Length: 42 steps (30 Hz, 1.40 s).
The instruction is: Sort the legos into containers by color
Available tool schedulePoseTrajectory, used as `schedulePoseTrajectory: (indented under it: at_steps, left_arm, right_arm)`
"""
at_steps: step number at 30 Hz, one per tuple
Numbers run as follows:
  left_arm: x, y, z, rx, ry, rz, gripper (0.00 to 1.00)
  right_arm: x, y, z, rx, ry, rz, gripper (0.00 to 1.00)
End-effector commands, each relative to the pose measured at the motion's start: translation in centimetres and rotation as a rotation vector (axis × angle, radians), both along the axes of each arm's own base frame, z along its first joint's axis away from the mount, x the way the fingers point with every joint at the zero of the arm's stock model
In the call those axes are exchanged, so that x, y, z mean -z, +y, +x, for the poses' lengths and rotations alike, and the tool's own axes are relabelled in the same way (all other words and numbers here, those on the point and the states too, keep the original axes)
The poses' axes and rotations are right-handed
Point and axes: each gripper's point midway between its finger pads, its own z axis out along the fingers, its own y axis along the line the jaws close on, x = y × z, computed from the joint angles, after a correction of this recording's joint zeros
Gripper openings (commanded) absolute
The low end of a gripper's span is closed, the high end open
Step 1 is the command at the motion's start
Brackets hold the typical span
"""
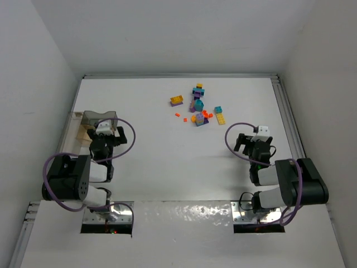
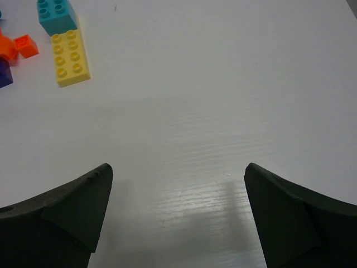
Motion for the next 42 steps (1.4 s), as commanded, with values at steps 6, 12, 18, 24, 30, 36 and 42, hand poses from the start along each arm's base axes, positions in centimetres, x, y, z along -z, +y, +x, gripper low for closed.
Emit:
schedulePoseTrajectory:
  at_steps: [6, 12, 18, 24, 30, 36, 42]
  left_arm:
    - [-2.6, -0.5, 0.7, 0.024, -0.096, 0.009, 1.0]
    - [-8.6, 0.3, 4.1, -0.02, -0.05, 0.0, 1.0]
    - [-19.3, -0.4, 6.9, 0.055, -0.037, 0.088, 1.0]
    - [-21.8, -6.2, 11.5, 0.444, 0.189, 0.257, 1.0]
    - [-17.6, -14.3, 15.2, 0.759, 0.447, 0.445, 0.81]
    - [-12.2, -23.6, 19.3, 0.913, 0.478, 0.461, 0.63]
    - [-7.6, -28.1, 23.3, 0.919, 0.365, 0.366, 0.84]
  right_arm:
    - [-3.6, 1.8, 2.1, -0.107, 0.055, 0.004, 0.99]
    - [-13.2, 5.0, 5.1, -0.318, -0.062, -0.014, 0.99]
    - [-22.3, 5.3, 7.8, -0.38, -0.107, -0.129, 0.99]
    - [-26.8, 5.0, 10.9, -0.388, -0.121, -0.199, 0.99]
    - [-27.7, 8.9, 11.7, -0.503, -0.22, 0.039, 0.81]
    - [-23.1, 10.0, 11.6, -0.53, 0.012, 0.132, 0.68]
    - [-18.5, 13.1, 8.3, -0.657, 0.131, 0.105, 0.73]
